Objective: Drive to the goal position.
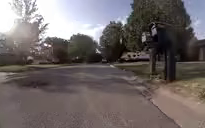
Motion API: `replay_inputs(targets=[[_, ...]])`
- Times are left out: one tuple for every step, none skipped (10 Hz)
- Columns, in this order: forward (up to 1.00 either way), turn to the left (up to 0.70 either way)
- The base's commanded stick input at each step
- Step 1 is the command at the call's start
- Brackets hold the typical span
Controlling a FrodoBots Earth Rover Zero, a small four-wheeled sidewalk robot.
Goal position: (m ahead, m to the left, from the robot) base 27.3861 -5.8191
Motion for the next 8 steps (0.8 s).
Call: replay_inputs(targets=[[0.85, 0.00], [0.85, 0.00], [0.85, 0.00], [0.85, 0.00], [0.85, 0.00], [0.85, 0.00], [0.85, 0.00], [0.85, 0.00]])
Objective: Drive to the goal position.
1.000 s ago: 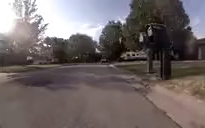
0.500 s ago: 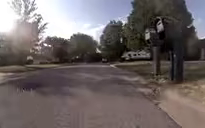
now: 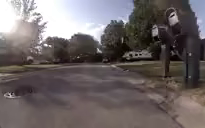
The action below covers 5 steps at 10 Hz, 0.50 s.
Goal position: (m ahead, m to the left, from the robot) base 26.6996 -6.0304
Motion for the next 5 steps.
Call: replay_inputs(targets=[[0.85, 0.00], [0.85, 0.00], [0.85, 0.00], [0.85, 0.00], [0.85, 0.00]])
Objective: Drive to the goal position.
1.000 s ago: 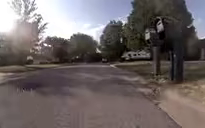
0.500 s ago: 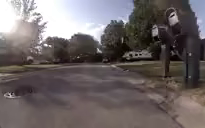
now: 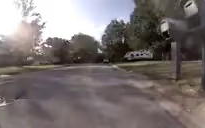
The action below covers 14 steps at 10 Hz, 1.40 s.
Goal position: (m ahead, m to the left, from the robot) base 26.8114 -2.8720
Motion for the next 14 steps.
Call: replay_inputs(targets=[[0.85, 0.00], [0.85, -0.34], [0.85, -0.34], [0.85, -0.29], [0.85, -0.14], [0.85, 0.00], [0.85, 0.00], [0.85, 0.00], [0.85, 0.00], [0.85, 0.00], [0.85, 0.00], [0.85, 0.00], [0.85, 0.00], [0.85, 0.00]])
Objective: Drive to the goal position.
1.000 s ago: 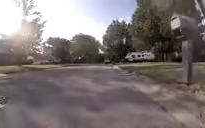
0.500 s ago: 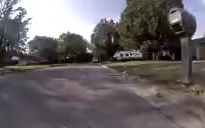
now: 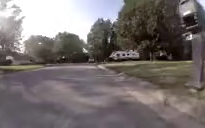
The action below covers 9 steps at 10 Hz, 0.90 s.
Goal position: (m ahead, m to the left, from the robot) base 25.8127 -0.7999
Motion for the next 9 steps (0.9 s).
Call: replay_inputs(targets=[[0.85, 0.00], [0.85, 0.00], [0.85, 0.00], [0.85, 0.00], [0.85, 0.00], [0.85, 0.00], [0.85, 0.00], [0.85, 0.00], [0.85, 0.00]])
